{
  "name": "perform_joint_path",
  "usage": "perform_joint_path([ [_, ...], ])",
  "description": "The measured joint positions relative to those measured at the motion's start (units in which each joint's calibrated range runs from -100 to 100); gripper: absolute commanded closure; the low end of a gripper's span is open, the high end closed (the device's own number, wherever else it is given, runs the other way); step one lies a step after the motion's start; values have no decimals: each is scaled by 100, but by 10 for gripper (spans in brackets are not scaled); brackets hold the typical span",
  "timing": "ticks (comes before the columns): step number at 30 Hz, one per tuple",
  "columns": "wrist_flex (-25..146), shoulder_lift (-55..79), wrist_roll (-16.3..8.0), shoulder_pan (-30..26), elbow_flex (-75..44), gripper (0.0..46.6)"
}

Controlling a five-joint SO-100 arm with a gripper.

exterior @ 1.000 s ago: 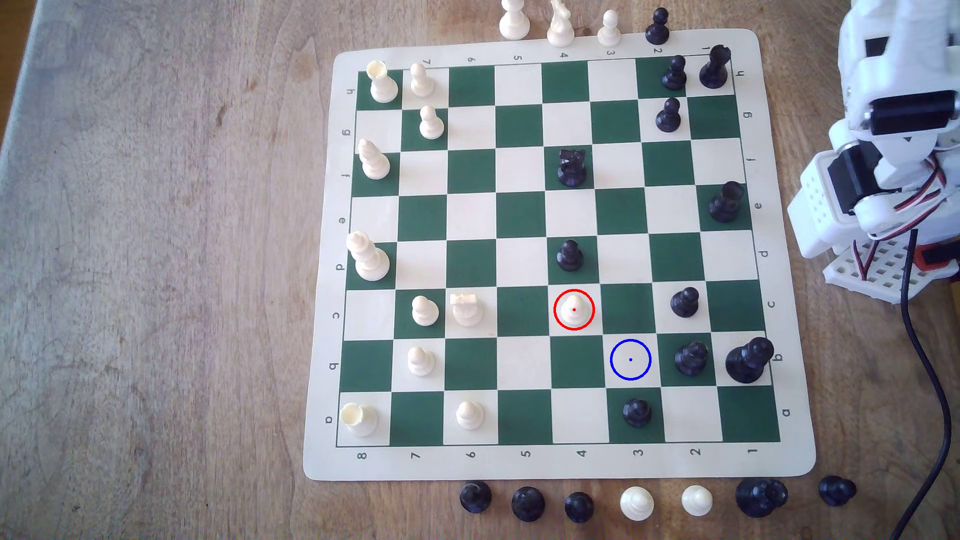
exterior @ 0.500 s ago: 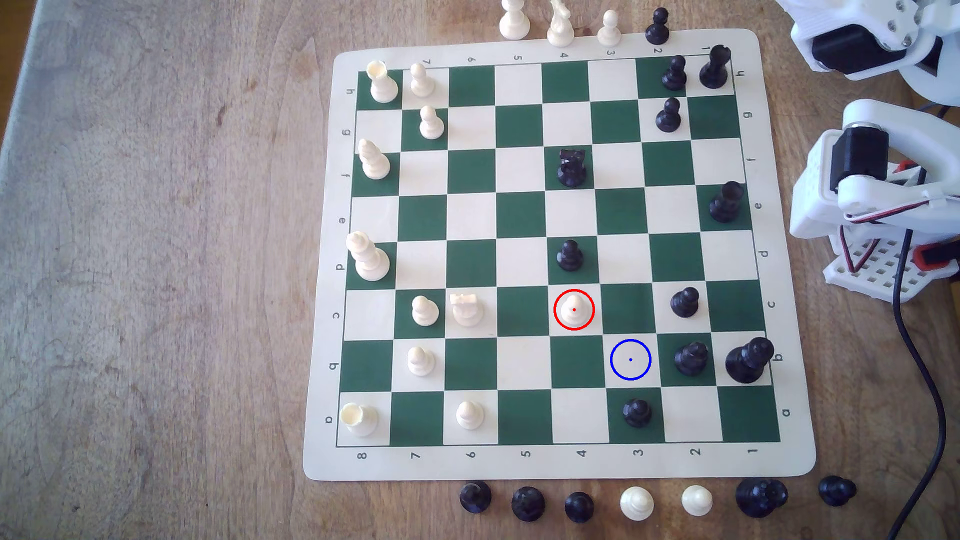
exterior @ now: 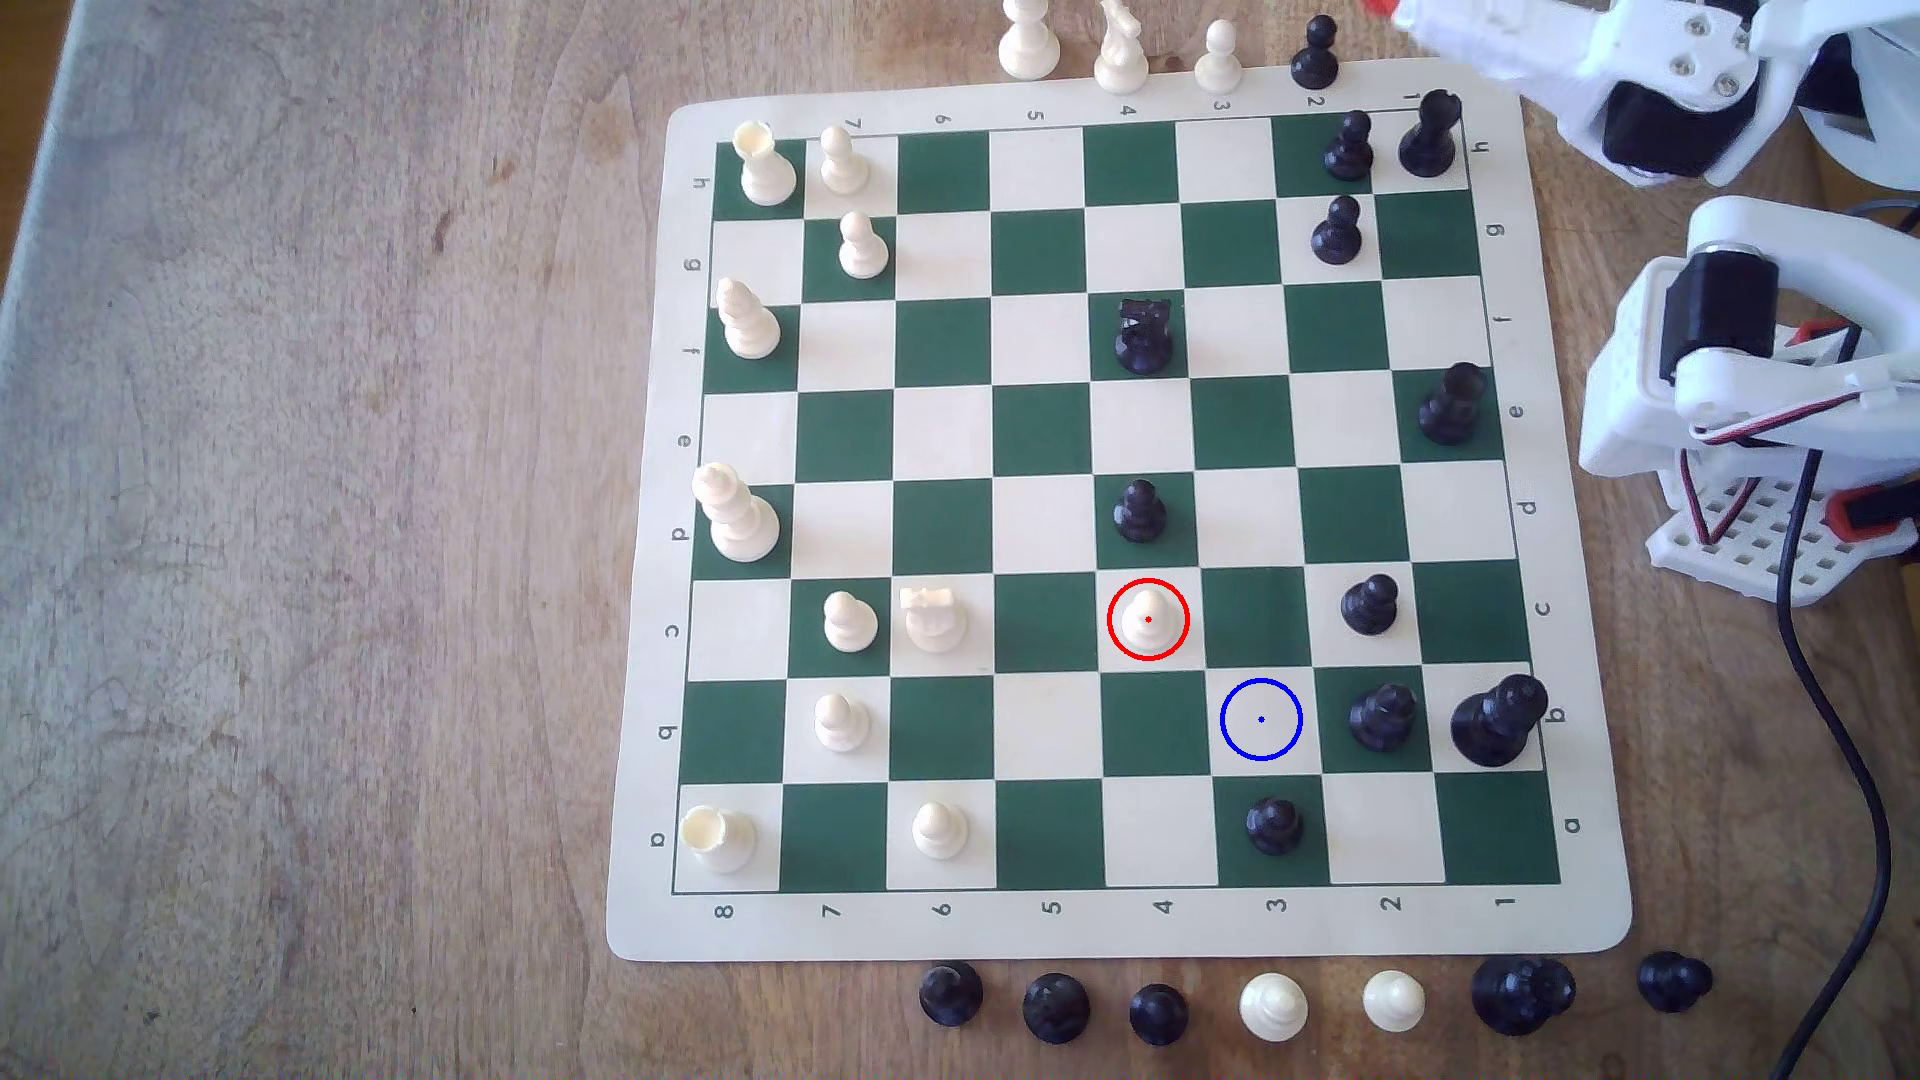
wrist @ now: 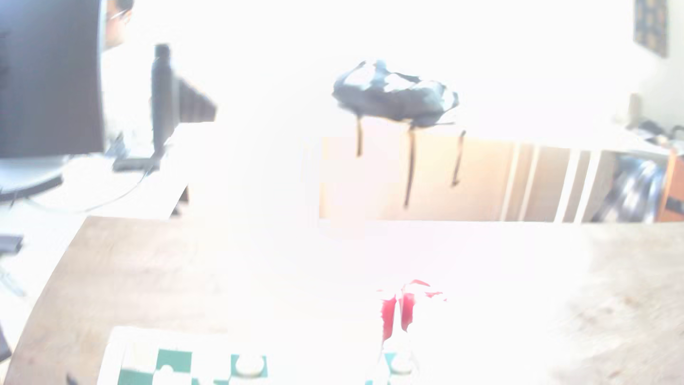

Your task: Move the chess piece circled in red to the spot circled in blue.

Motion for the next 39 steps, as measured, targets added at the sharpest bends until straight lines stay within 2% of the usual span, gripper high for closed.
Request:
perform_joint_path([
  [2,470,352,0,-125,-298,403],
  [4,1219,863,0,-605,-759,393],
  [7,1697,1198,-5,-914,-895,393],
  [12,2064,1785,-24,-1217,-913,362],
  [18,2064,2103,-88,-1630,-443,360],
  [26,1195,2195,-112,-1903,958,362],
  [33,534,2564,-200,-2050,1545,364],
  [39,-88,3343,-215,-2146,1600,365],
])
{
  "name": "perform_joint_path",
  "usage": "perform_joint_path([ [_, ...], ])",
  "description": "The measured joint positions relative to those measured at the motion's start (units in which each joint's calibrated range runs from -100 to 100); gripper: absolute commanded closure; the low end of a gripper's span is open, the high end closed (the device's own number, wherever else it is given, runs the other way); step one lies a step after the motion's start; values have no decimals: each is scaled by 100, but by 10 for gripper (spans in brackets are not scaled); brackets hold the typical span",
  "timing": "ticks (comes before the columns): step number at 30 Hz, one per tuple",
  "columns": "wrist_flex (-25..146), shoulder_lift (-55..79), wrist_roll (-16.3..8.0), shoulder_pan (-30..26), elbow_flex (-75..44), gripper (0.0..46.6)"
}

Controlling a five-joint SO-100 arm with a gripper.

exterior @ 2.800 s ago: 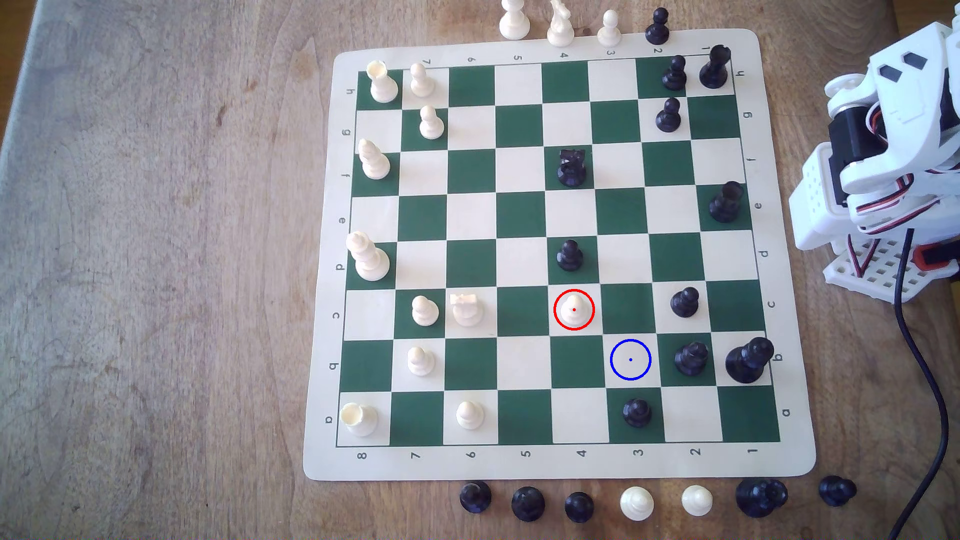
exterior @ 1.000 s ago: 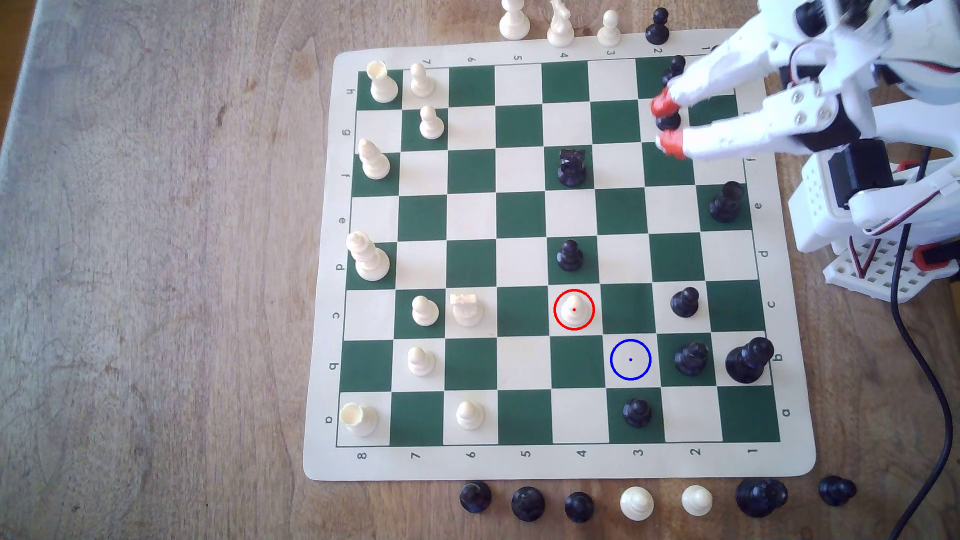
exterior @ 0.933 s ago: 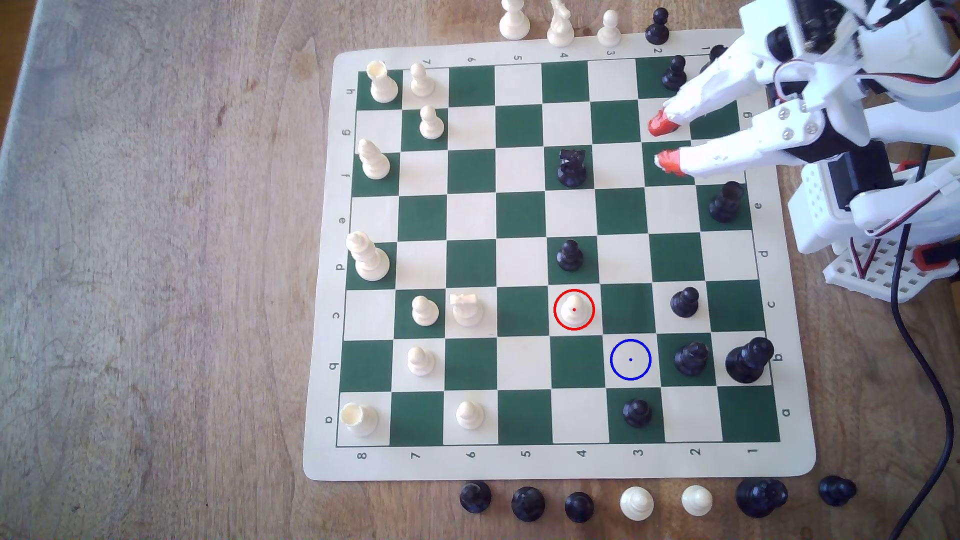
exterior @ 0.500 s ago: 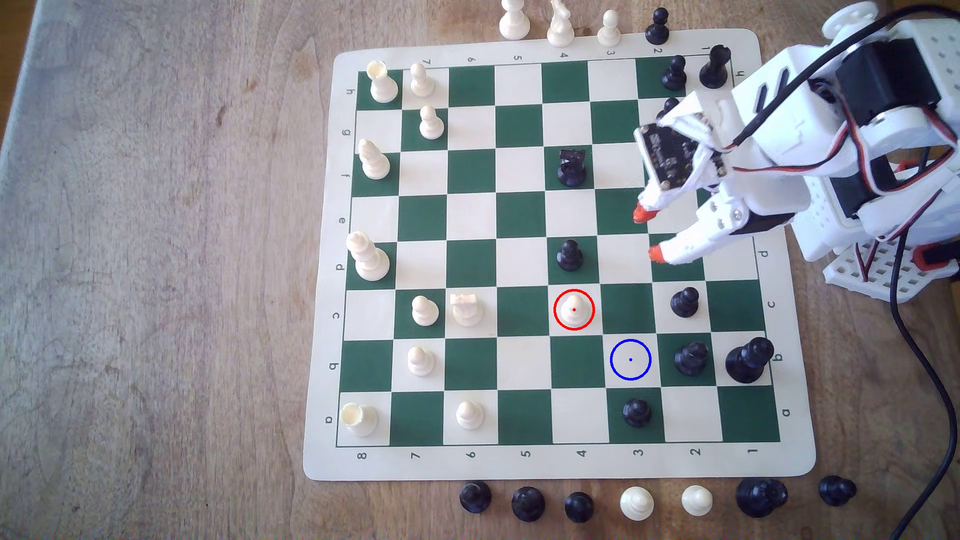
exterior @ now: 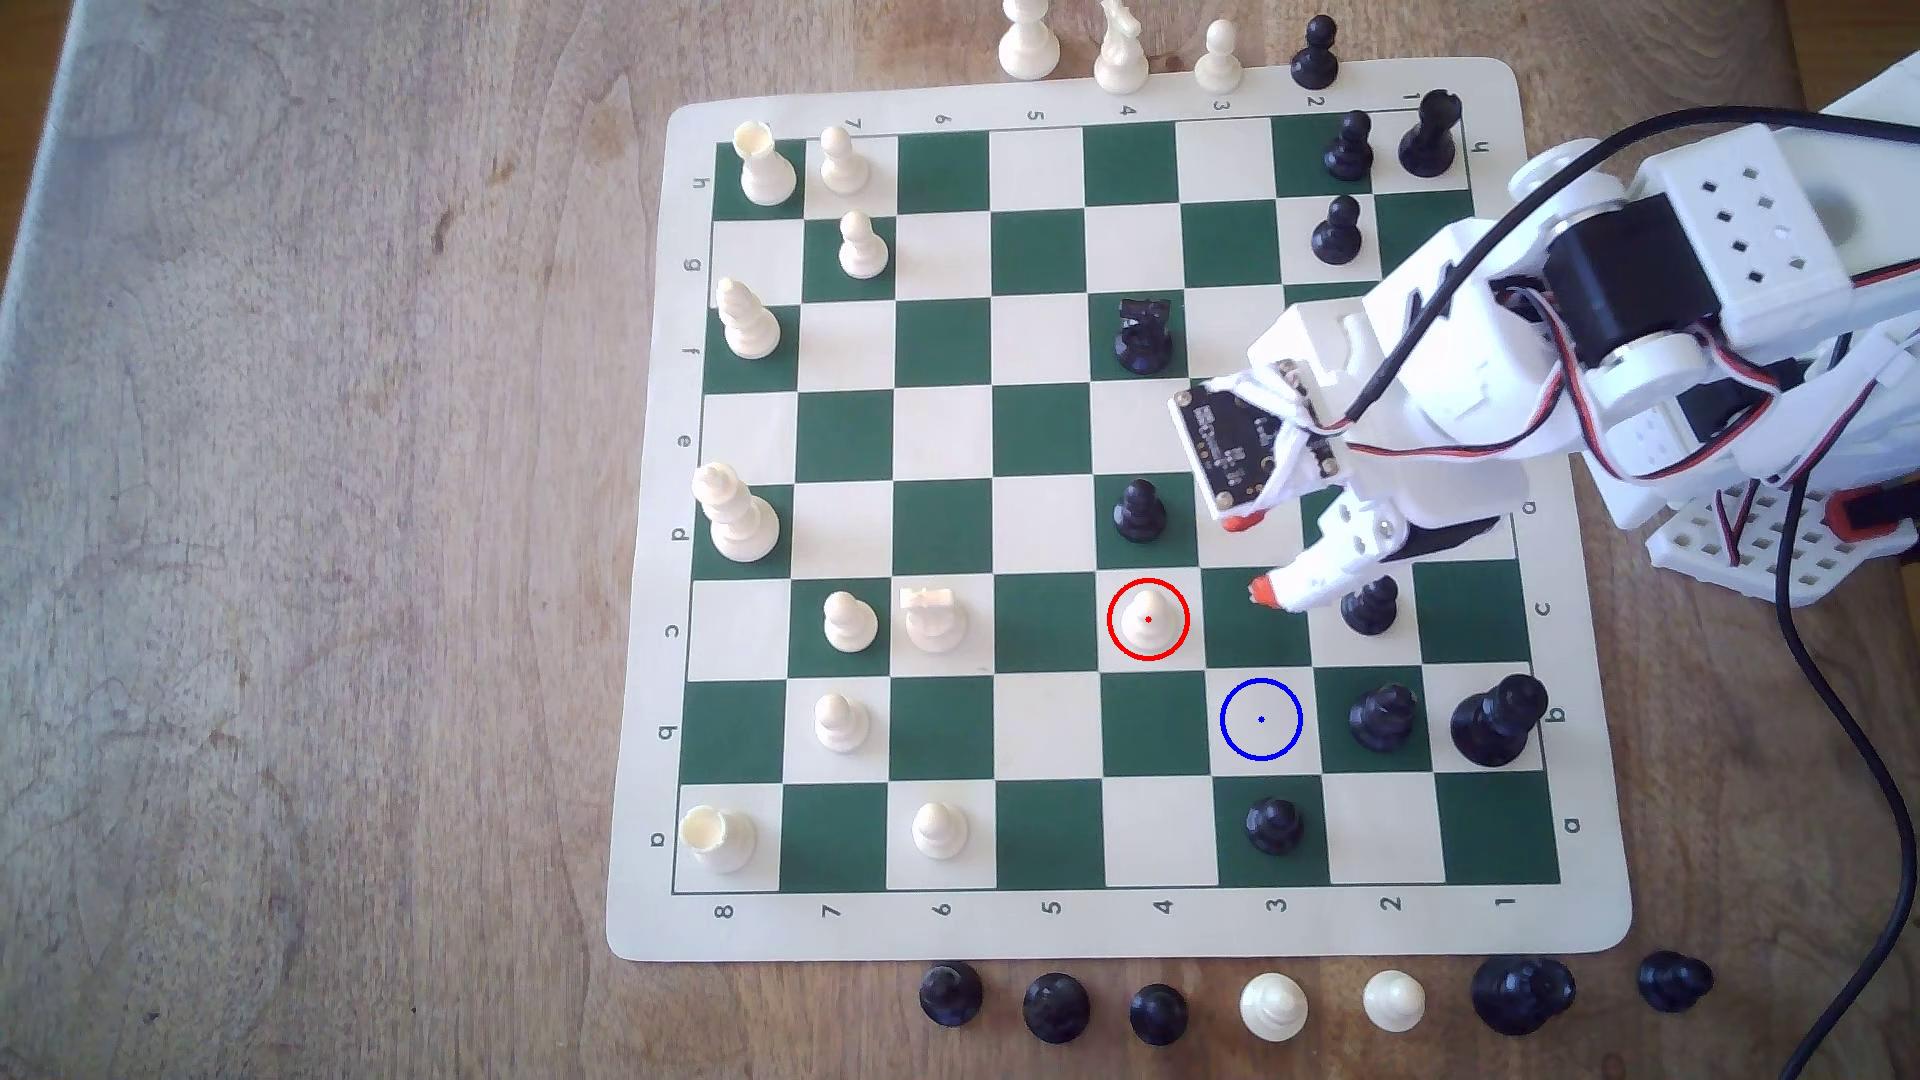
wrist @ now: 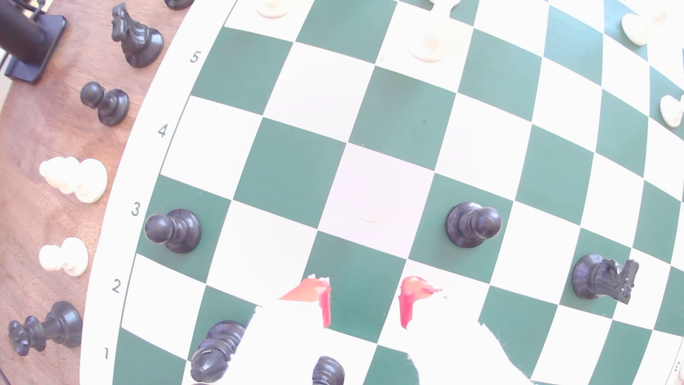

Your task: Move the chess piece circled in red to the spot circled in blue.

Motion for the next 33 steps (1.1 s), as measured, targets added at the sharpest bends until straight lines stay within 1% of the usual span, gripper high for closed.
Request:
perform_joint_path([
  [3,-231,302,-39,-22,0,361],
  [5,-462,570,-59,-111,0,346],
  [7,-590,737,-78,-125,0,342],
  [11,-829,1173,-78,-7,0,342],
  [18,-1267,1885,-78,0,-9,350],
  [33,-1514,2698,-78,111,-596,353],
])
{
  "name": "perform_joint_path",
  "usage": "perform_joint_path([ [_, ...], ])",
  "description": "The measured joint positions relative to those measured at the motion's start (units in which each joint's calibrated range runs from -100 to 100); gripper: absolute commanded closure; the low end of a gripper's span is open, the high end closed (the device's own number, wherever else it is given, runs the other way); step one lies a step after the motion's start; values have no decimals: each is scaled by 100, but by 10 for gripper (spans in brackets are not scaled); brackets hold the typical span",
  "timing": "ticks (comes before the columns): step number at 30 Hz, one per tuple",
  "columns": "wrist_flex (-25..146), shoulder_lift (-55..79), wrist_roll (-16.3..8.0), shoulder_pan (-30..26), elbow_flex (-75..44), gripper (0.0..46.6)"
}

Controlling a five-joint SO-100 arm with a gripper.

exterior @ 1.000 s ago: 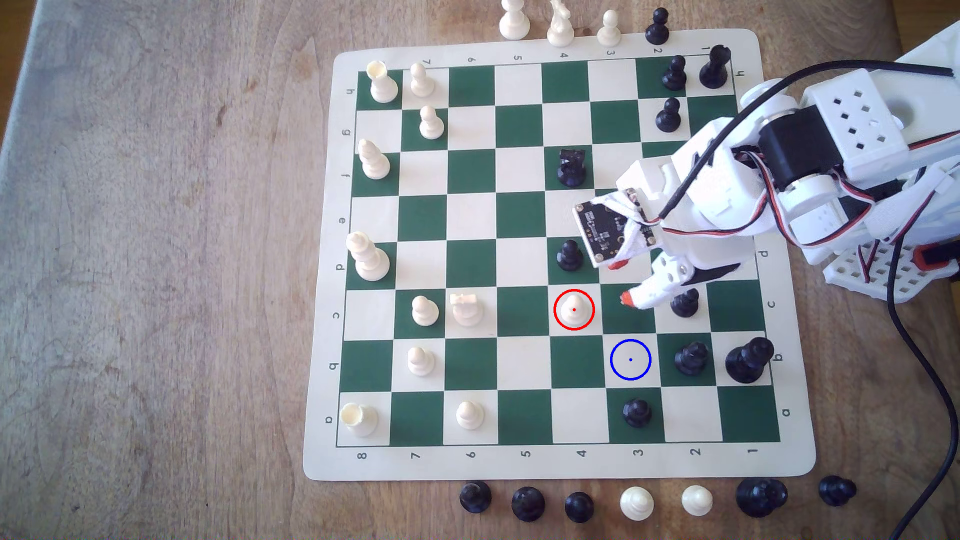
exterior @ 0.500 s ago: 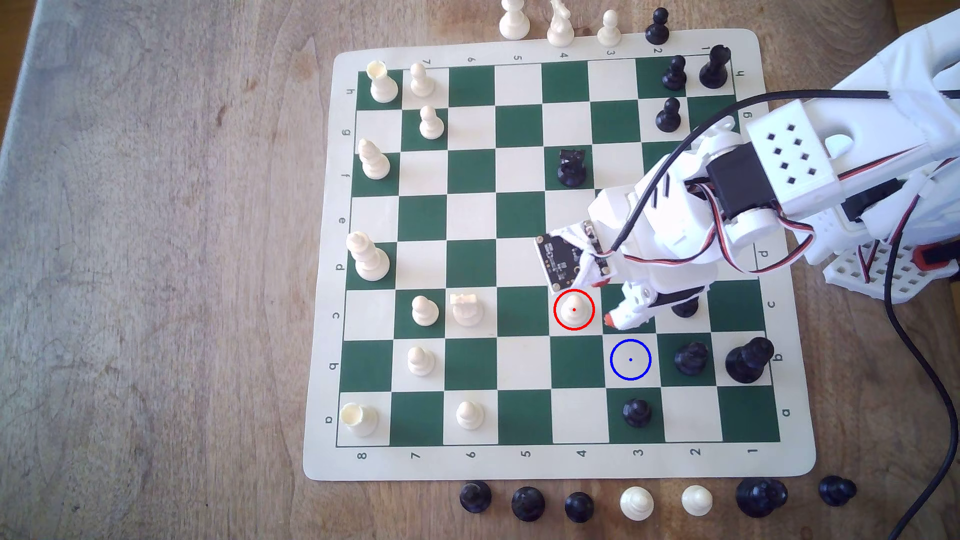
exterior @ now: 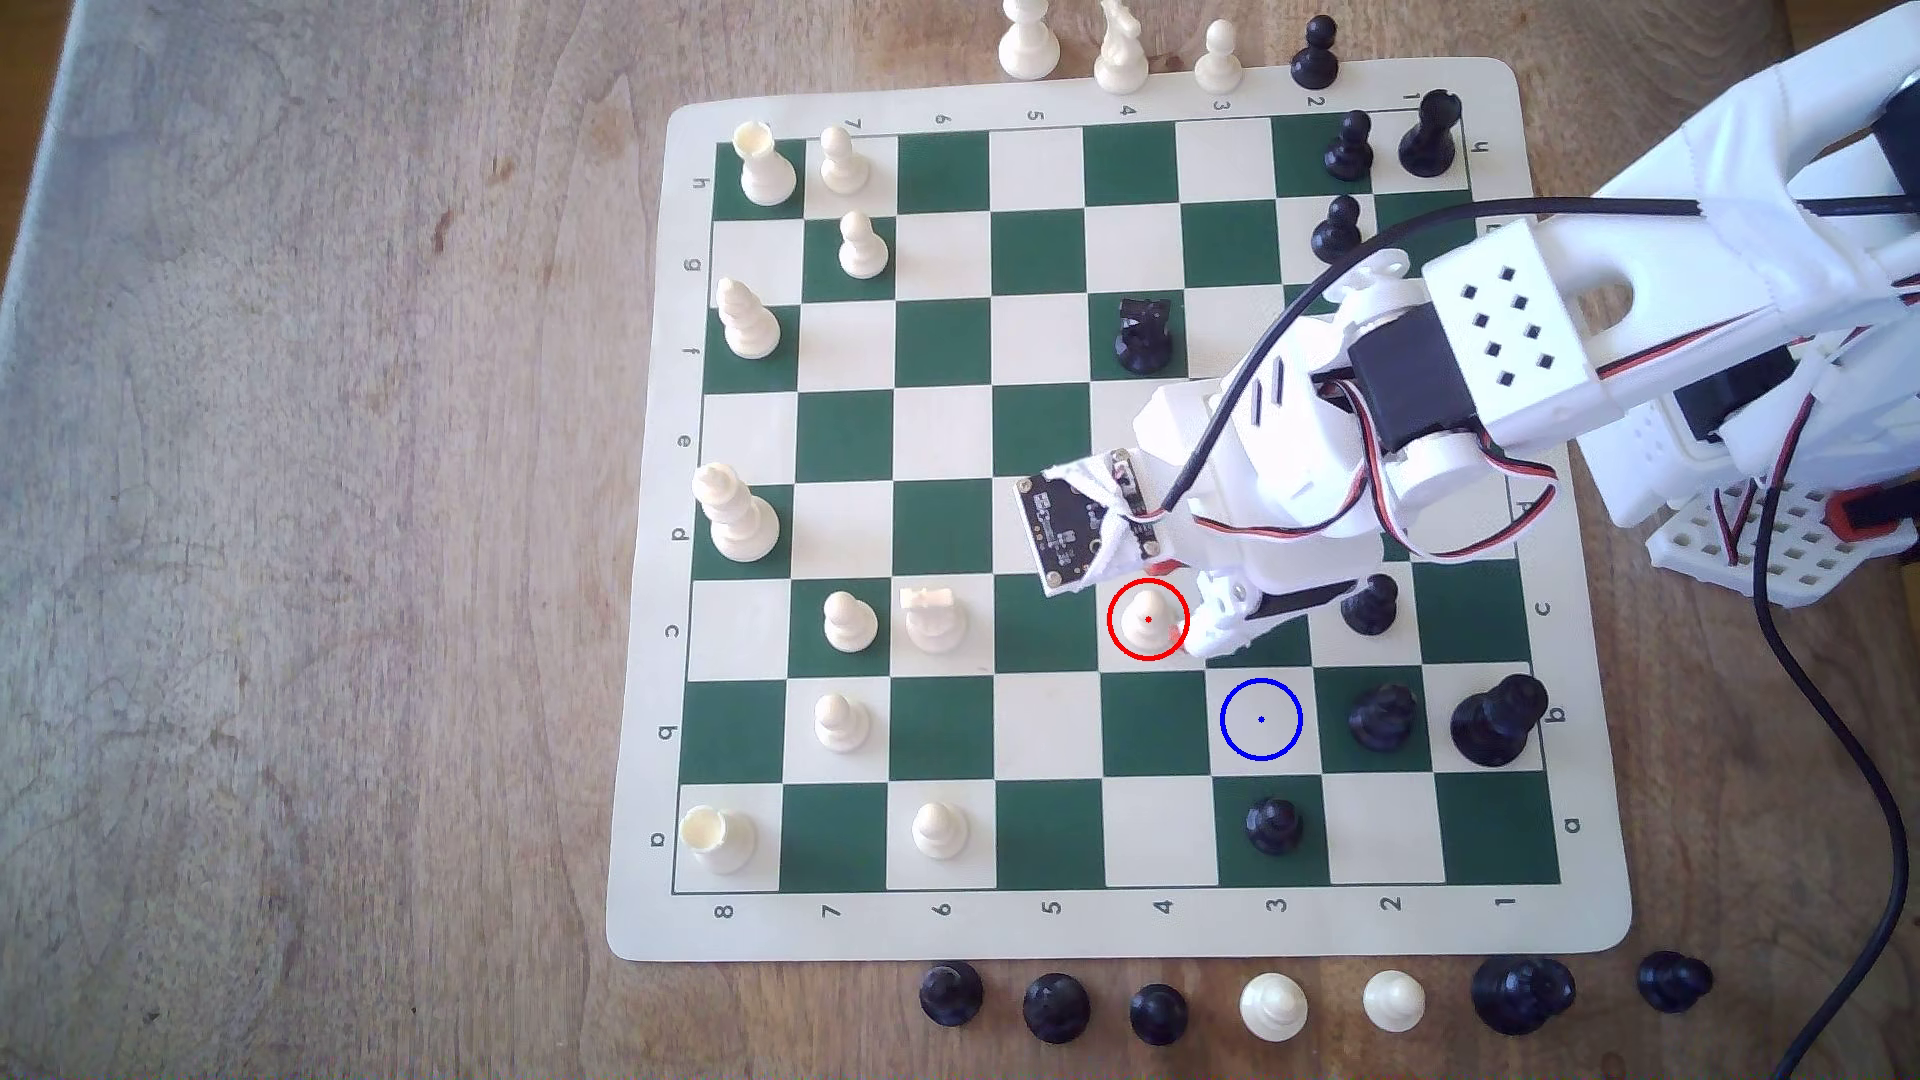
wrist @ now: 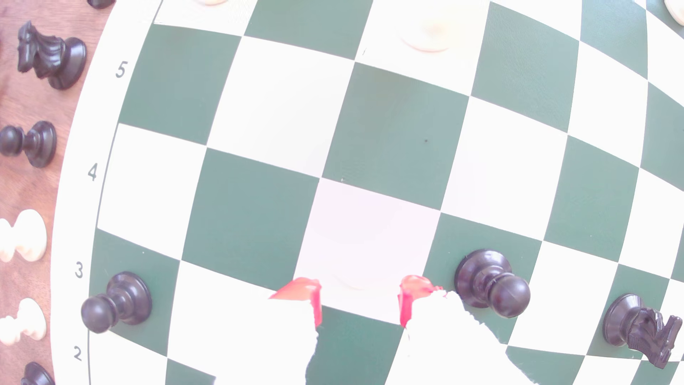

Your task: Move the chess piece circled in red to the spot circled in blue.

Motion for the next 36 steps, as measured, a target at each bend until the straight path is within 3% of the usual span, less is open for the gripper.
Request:
perform_joint_path([
  [16,-88,394,-49,-184,-334,395],
  [21,-88,402,-49,-177,-343,464],
  [36,972,-268,-151,-280,-886,464],
])
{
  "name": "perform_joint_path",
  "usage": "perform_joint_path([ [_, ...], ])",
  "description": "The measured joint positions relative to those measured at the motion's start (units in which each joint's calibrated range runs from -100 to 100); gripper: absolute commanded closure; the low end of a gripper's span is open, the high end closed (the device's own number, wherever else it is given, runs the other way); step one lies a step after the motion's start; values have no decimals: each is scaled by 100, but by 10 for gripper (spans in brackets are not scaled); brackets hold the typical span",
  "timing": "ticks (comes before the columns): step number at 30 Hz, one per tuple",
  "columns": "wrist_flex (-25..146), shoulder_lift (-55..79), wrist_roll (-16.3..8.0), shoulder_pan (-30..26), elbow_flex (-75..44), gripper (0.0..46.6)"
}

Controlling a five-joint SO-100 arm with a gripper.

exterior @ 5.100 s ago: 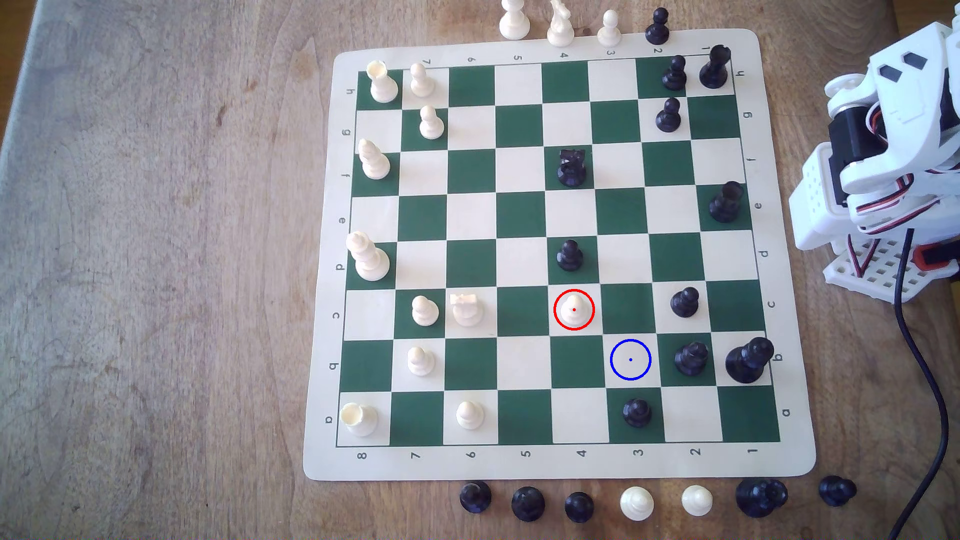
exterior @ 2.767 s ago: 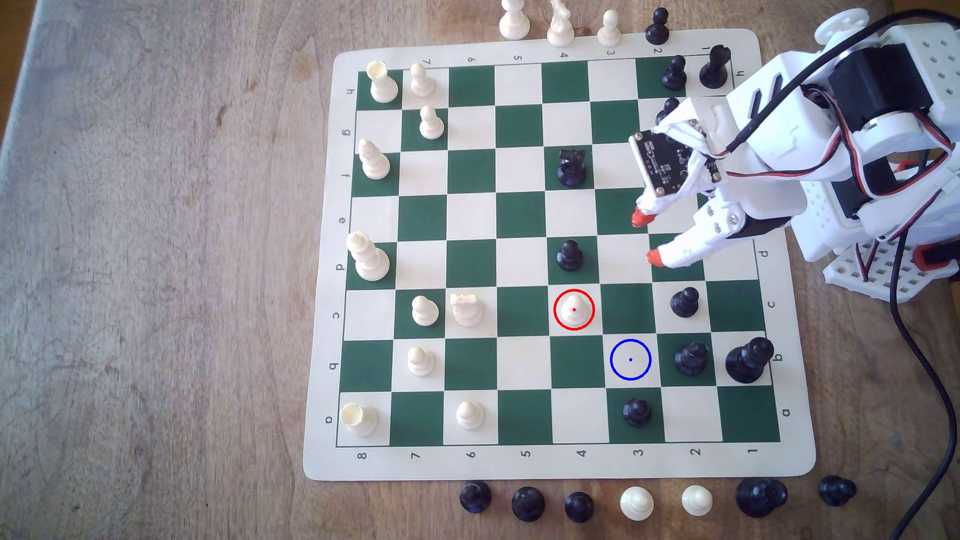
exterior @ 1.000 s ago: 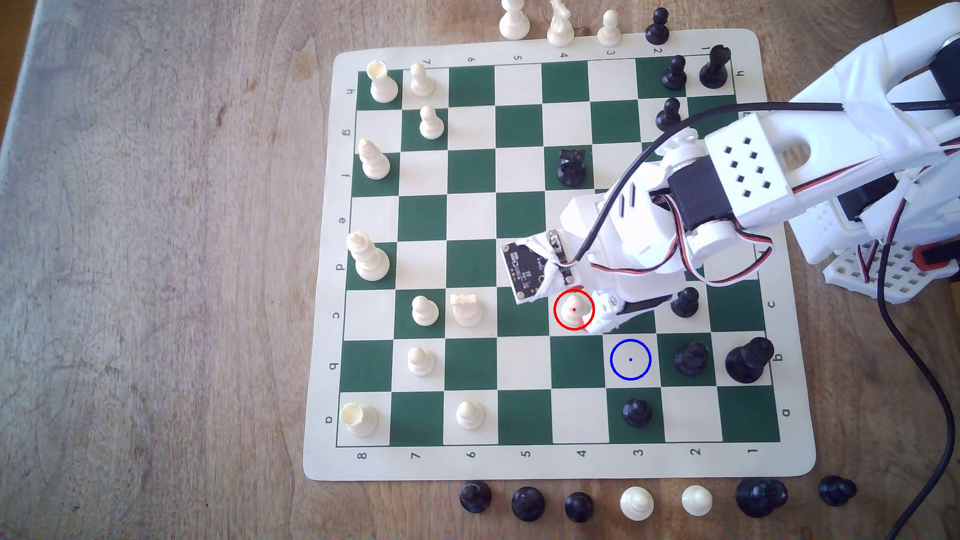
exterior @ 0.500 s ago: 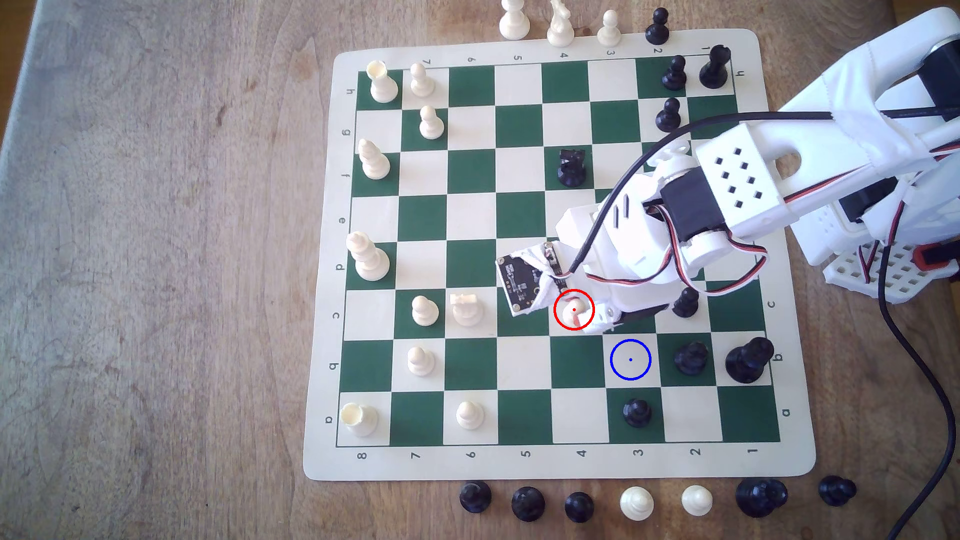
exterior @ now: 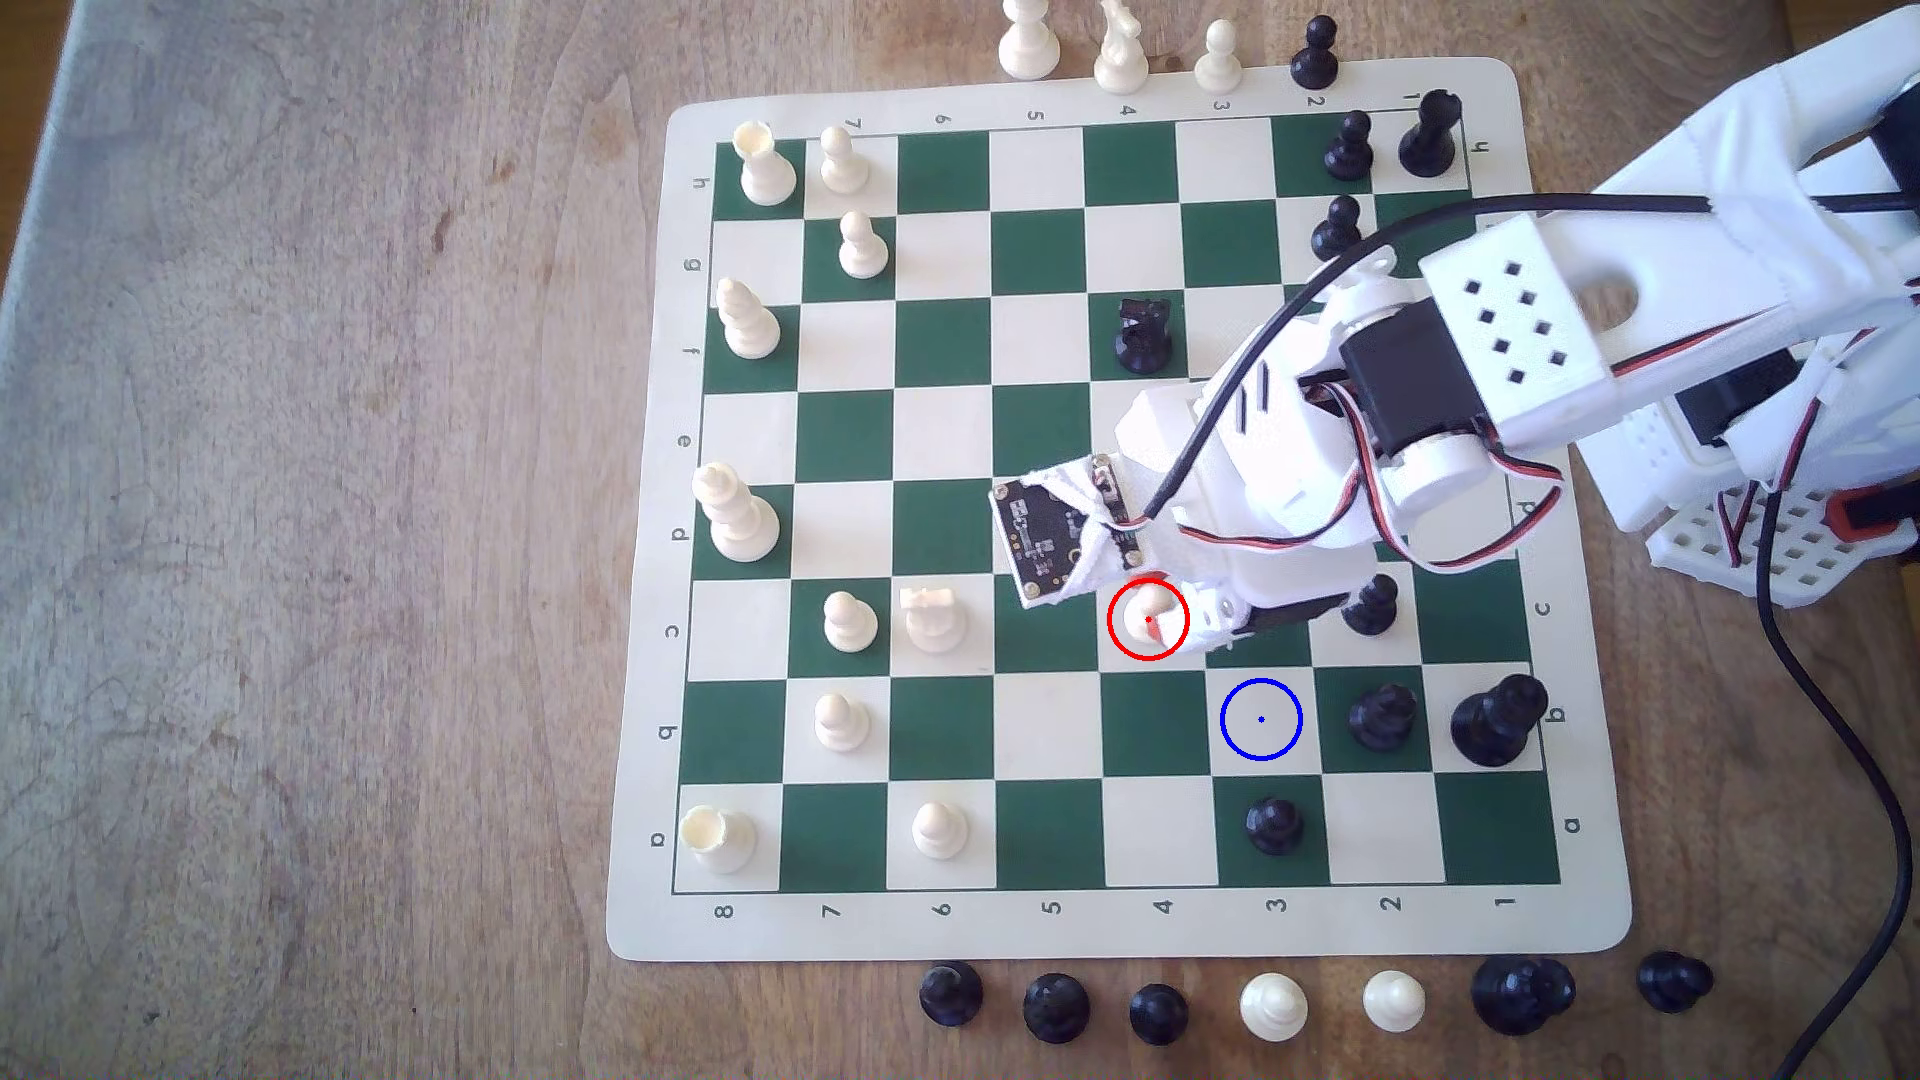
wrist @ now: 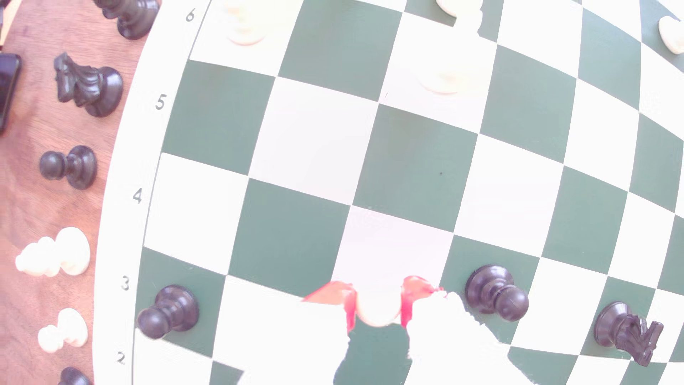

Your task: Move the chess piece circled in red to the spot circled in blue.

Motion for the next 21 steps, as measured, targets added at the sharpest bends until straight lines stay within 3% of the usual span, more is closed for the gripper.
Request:
perform_joint_path([
  [8,335,-863,-186,-848,407,464],
  [21,-470,-503,-230,-1150,1148,464],
])
